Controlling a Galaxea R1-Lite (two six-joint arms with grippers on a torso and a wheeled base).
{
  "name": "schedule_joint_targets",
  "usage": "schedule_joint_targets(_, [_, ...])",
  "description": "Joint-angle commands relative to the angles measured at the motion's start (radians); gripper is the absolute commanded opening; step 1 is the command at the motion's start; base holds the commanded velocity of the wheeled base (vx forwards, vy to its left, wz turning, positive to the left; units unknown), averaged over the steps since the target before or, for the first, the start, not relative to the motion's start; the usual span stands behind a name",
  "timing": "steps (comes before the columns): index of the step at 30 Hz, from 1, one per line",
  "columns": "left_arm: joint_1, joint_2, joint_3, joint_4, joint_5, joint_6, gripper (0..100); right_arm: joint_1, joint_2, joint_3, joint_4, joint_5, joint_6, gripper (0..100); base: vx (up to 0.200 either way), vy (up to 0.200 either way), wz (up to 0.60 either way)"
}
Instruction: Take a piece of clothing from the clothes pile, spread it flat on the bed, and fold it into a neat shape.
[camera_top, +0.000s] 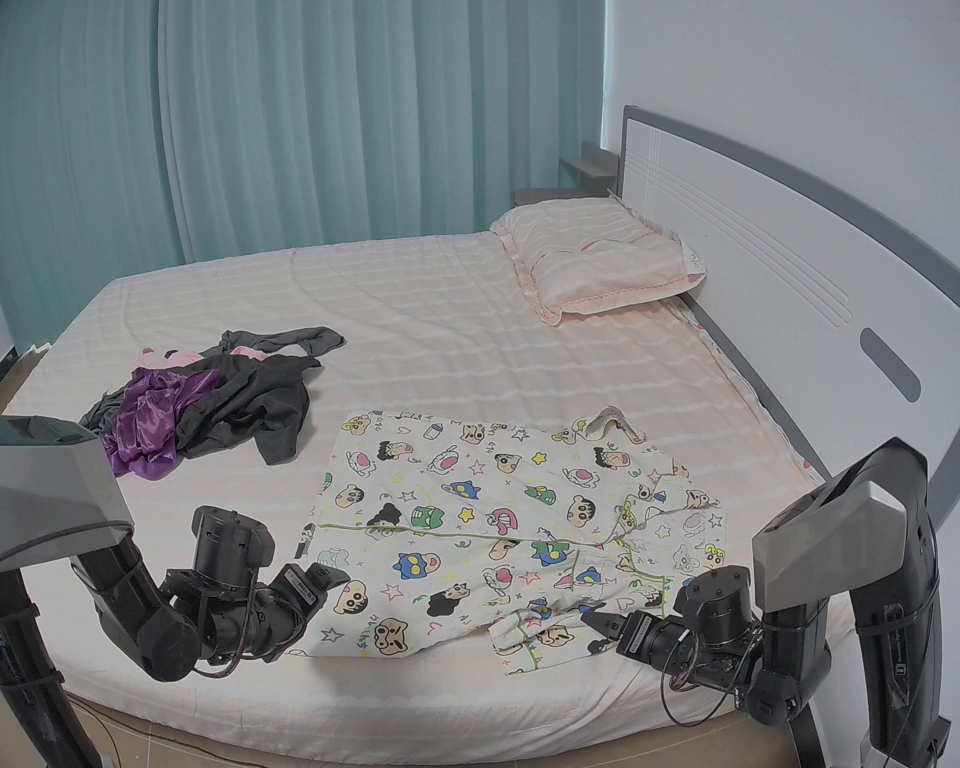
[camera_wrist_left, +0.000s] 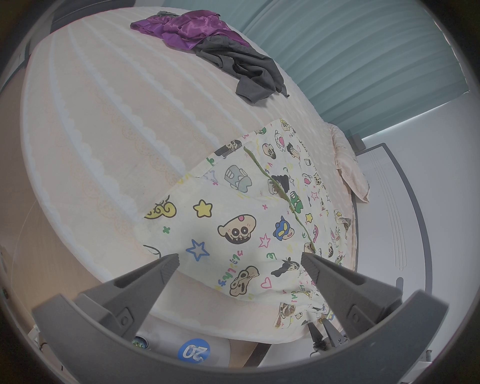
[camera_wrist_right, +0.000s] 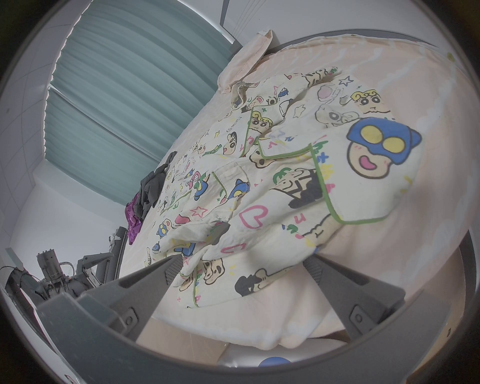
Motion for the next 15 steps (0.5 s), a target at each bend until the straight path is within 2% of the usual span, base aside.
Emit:
schedule_joint_targets(1, [0.002,0.001,-0.003,0.000,0.001,-0.001,100,0.000,0.011,-0.037,0.022,-0.001,-0.001,100,0.000,0.000,0.00])
schedule_joint_targets(6, [0.003,-0.001,-0.003,0.000,0.001,-0.001,100,-0.002,0.005,-0.078,0.080,-0.001,-0.010,100,0.000,0.000,0.00])
schedule_joint_targets(7, [0.003,-0.001,-0.003,0.000,0.001,-0.001,100,-0.002,0.005,-0.078,0.080,-0.001,-0.010,0,0.000,0.000,0.00])
schedule_joint_targets(12, [0.011,0.001,-0.003,0.000,0.001,0.001,100,-0.016,-0.002,-0.034,0.082,-0.039,-0.074,0,0.000,0.000,0.00])
schedule_joint_targets(15, [0.009,-0.001,0.005,-0.003,0.012,0.010,100,-0.037,-0.024,-0.008,0.086,-0.041,-0.079,0,0.000,0.000,0.00])
